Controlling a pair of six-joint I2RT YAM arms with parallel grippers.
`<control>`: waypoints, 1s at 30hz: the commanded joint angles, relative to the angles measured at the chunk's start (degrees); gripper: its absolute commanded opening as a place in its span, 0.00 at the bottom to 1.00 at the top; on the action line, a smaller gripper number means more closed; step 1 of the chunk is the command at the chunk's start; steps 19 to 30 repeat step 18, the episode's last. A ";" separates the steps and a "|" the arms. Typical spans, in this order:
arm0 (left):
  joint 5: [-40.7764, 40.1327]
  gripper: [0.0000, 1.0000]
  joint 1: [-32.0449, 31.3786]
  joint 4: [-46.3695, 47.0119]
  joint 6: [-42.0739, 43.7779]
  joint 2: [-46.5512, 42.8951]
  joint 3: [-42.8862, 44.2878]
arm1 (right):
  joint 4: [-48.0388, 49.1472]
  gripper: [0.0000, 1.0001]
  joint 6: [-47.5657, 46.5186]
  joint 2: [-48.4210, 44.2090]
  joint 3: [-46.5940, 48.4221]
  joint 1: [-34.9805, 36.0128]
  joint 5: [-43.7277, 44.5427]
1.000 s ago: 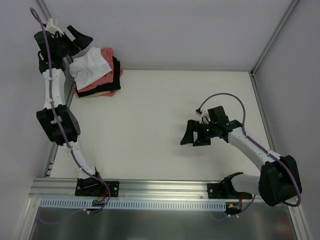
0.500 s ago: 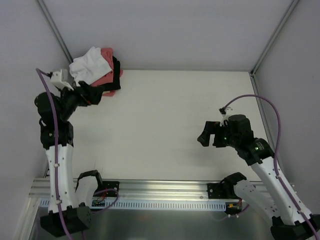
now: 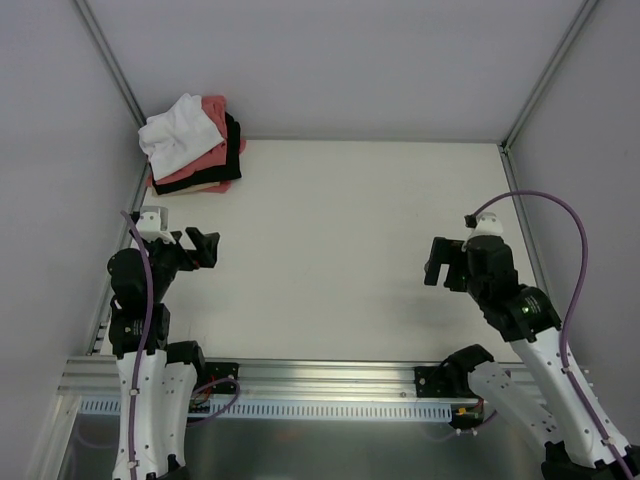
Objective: Fold and stack the t-shirts
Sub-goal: Put the neatly folded tshirt into the corner of the board with the left arm
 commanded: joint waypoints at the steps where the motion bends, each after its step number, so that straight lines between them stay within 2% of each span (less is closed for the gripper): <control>1: -0.48 0.99 -0.90 1.44 1.62 -0.21 0.32 | 0.88 0.99 -0.47 -2.12 1.12 -0.02 5.07; 8: 1.98 0.99 -1.17 1.71 0.47 -0.65 0.24 | -2.19 0.99 -3.29 1.30 6.13 -0.02 9.03; 30: 1.98 0.99 -1.25 2.06 0.12 0.05 0.41 | -0.53 1.00 -5.40 -1.23 4.37 -0.02 7.97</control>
